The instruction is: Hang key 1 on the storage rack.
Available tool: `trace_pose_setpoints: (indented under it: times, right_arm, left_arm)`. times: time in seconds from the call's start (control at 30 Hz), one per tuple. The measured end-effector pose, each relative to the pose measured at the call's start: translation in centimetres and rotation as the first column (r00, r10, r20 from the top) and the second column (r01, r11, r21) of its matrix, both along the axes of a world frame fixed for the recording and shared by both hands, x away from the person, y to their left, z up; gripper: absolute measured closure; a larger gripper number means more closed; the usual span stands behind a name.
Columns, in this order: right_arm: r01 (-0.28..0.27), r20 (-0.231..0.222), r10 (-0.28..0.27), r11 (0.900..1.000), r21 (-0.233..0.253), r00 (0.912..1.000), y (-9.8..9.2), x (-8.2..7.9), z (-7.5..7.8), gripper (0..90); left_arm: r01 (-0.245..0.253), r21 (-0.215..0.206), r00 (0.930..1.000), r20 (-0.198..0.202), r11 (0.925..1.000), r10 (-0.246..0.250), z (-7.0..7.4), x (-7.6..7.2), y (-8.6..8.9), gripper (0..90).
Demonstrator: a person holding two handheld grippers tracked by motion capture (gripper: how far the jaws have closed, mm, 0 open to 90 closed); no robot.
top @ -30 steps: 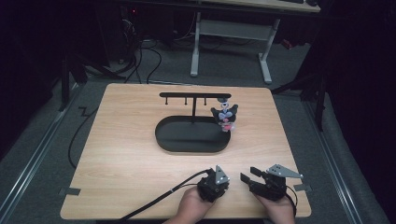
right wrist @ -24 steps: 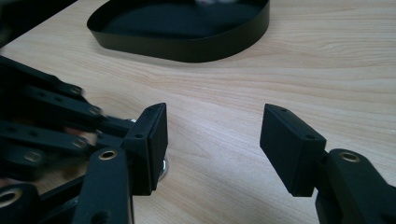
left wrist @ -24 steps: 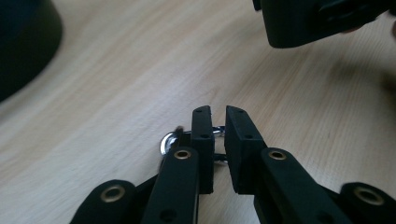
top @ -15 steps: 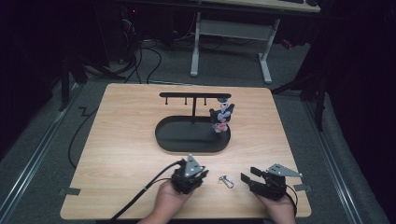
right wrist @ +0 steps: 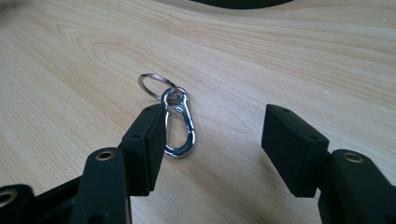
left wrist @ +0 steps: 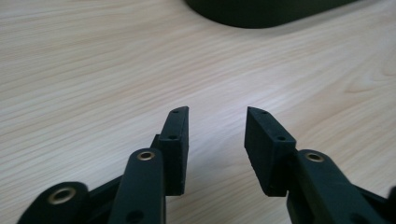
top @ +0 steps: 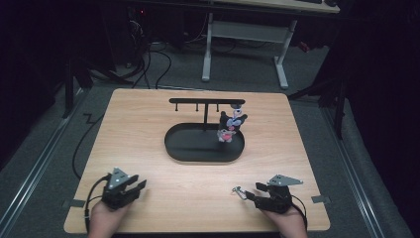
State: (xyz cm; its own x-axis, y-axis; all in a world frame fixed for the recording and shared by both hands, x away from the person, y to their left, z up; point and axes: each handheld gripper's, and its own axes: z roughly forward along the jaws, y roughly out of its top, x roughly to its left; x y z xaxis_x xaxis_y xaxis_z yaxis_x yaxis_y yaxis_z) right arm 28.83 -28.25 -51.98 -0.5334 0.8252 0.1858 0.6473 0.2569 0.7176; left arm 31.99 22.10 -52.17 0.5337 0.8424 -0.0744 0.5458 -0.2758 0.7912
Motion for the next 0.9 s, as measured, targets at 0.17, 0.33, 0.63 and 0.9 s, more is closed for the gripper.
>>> trace_pose_setpoints:
  times: [0.17,0.33,0.63,0.9]
  right_arm:
    - [-0.041,-0.035,0.038,0.996,-0.077,0.9987,1.3,0.5,0.2,46.5]
    - [-0.108,-0.070,0.098,0.980,-0.166,0.9927,2.3,1.3,1.2,47.5]
    - [-0.185,-0.167,0.136,0.926,-0.329,0.9765,4.2,2.8,3.2,50.4]
    - [-0.217,-0.239,0.132,0.900,-0.378,0.9621,4.9,3.5,3.8,49.5]
  left_arm:
    - [-0.052,-0.087,0.9983,0.021,0.9949,0.054,-0.1,-0.2,2.6,54.2]
    - [-0.019,-0.108,0.9997,0.014,0.9939,0.021,-0.7,-0.2,2.8,53.5]
    - [0.056,-0.138,0.9983,0.026,0.9888,-0.053,-0.1,-0.4,2.0,54.8]
    - [0.051,-0.131,0.9980,0.044,0.9900,-0.046,0.0,-0.2,2.1,52.9]
